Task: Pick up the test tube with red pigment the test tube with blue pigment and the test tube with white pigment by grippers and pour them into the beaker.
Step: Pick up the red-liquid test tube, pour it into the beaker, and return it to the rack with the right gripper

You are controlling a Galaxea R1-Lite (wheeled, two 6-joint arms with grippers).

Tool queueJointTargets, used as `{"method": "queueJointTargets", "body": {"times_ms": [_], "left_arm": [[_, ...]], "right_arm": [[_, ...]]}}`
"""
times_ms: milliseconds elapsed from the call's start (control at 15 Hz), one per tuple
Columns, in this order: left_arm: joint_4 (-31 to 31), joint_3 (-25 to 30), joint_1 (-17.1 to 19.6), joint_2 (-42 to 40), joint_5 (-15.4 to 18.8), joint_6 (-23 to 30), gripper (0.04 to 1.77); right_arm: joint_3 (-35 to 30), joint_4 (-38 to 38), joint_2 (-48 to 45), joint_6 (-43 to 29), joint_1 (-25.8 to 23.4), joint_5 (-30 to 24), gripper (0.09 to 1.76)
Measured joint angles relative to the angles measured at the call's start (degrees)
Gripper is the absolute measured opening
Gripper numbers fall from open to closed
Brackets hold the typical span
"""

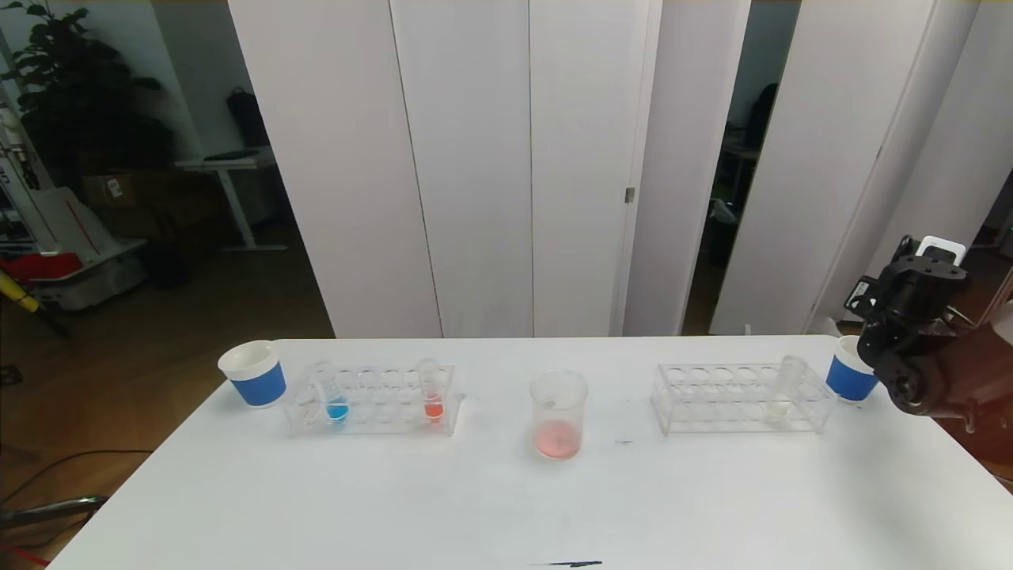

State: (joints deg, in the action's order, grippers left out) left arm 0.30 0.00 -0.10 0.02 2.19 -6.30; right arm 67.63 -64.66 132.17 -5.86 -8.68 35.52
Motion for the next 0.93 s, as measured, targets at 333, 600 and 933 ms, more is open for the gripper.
{"method": "queueJointTargets", "body": {"times_ms": [333, 600, 933], "left_arm": [[0.00, 0.00, 0.00, 0.00, 0.00, 0.00, 1.75], [0.00, 0.00, 0.00, 0.00, 0.00, 0.00, 1.75], [-0.01, 0.00, 0.00, 0.00, 0.00, 0.00, 1.75]], "right_arm": [[-1.95, -3.69, 4.13, 0.06, -0.33, 0.13, 0.57], [-2.15, -3.78, 5.84, 0.11, -0.46, 0.15, 0.57], [-2.23, -3.72, 6.61, 0.09, -0.63, 0.06, 0.57]]}}
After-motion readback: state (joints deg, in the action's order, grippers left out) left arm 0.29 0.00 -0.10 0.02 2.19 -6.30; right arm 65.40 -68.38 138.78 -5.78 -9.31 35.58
